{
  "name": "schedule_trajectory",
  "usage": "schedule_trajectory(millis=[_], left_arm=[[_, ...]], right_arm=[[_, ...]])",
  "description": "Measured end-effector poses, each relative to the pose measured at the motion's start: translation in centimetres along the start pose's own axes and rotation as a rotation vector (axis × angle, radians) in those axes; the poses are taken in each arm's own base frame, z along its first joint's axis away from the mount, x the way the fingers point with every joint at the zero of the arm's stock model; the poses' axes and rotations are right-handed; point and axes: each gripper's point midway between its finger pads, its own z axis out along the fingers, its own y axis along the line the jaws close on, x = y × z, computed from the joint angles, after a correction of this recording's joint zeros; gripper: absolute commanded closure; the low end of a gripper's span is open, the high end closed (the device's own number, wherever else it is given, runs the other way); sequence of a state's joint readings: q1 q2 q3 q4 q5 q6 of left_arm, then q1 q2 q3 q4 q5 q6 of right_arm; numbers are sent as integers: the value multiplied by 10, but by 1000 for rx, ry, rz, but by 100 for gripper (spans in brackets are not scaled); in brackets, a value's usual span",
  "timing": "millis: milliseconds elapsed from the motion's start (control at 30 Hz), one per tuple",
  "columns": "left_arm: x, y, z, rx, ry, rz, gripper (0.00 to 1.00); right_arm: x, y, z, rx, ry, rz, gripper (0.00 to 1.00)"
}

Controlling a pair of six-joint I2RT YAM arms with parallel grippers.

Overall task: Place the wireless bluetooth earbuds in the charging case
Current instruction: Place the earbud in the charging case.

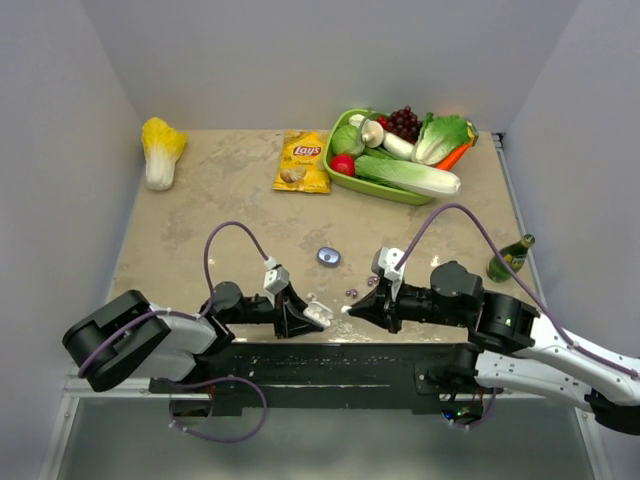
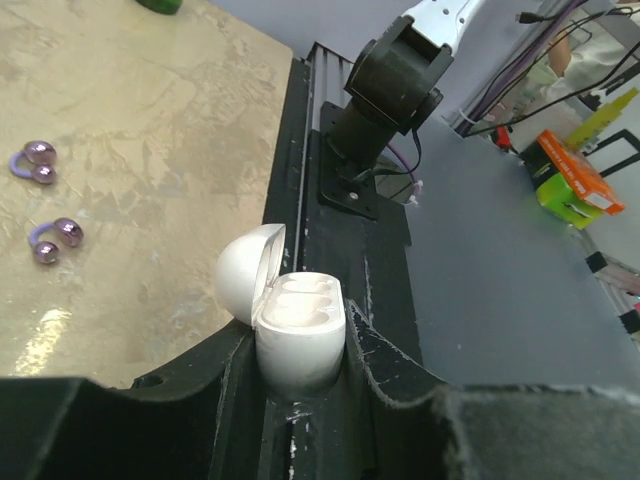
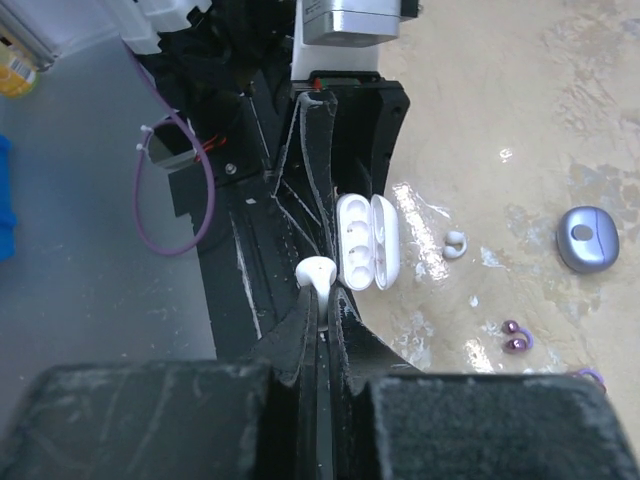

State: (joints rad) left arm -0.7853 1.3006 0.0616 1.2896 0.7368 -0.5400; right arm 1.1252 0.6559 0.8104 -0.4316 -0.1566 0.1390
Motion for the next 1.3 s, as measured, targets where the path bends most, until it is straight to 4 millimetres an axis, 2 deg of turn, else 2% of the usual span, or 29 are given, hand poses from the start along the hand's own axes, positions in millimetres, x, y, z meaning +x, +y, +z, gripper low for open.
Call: schedule_trajectory(millis=[100,267,533,633,867,1300], left_arm=[[3,-2,2,19,20,-37,100],[-3,-8,4,47,16,-37,100],[-45,-30,4,109,-109,171,100],[-54,-40,5,133,-143,249,100],[-58,-46,6,140,-166,317,100],[-63,-46,7,133,-184,342,100]], right_arm=[[4,1,4,-6,21,-3,100],[12,2,13,-8,65,0,100],[15,13,28,-35,79,-11,100],[14,14,32,-33,77,-9,100],[3,14,34,-29,28,-9,100],[4,14,36,-28,33,-10,100]])
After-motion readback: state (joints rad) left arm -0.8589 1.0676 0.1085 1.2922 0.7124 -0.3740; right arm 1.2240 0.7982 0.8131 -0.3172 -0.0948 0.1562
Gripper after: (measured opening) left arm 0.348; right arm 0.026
